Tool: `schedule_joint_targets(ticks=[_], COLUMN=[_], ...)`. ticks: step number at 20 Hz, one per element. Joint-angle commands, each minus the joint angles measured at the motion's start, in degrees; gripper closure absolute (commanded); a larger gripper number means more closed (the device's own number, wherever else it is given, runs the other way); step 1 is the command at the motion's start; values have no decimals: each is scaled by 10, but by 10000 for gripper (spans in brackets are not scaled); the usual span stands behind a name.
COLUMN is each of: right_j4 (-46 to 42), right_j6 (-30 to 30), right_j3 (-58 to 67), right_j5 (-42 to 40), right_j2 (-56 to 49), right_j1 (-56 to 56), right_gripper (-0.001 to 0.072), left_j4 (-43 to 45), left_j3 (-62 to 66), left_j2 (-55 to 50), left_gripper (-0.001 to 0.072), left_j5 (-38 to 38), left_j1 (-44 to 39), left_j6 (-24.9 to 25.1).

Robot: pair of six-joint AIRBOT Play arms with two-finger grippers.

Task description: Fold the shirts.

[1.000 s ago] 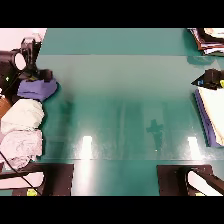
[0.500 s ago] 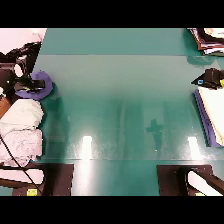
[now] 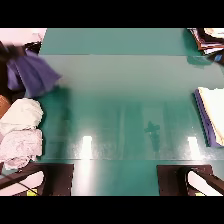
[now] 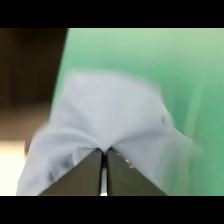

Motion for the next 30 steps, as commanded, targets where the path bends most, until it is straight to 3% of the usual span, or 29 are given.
schedule_joint_targets(ticks=[1,5,9,13,14,15,16,18,23,27,30], right_j4=[0,0,-1,-1,-1,-1,-1,-1,-2,-2,-2], right_j6=[0,0,0,0,0,0,0,0,0,0,0], right_j3=[81,131,143,143,143,143,143,143,143,143,143], right_j5=[-35,-31,-19,11,16,20,28,41,48,47,44], right_j2=[0,0,2,2,2,2,2,2,2,1,0], right_j1=[0,0,0,0,0,0,0,0,0,0,0], right_gripper=[696,697,696,696,697,696,697,696,697,697,696], left_j4=[0,-9,-59,-200,-233,-252,-252,-233,-146,-193,-256], left_j3=[120,178,151,51,26,4,-9,-12,-1,-59,-164], left_j2=[92,109,43,-49,-70,-92,-110,-131,-93,-86,-85], left_gripper=[686,686,686,683,579,216,13,85,85,84,84], left_j5=[-47,-132,-219,-184,-161,-136,-120,-123,-196,-220,-177], left_j1=[-78,-212,-348,-462,-482,-501,-513,-506,-342,-184,-134], left_j6=[50,48,27,30,34,34,34,45,44,45,85])
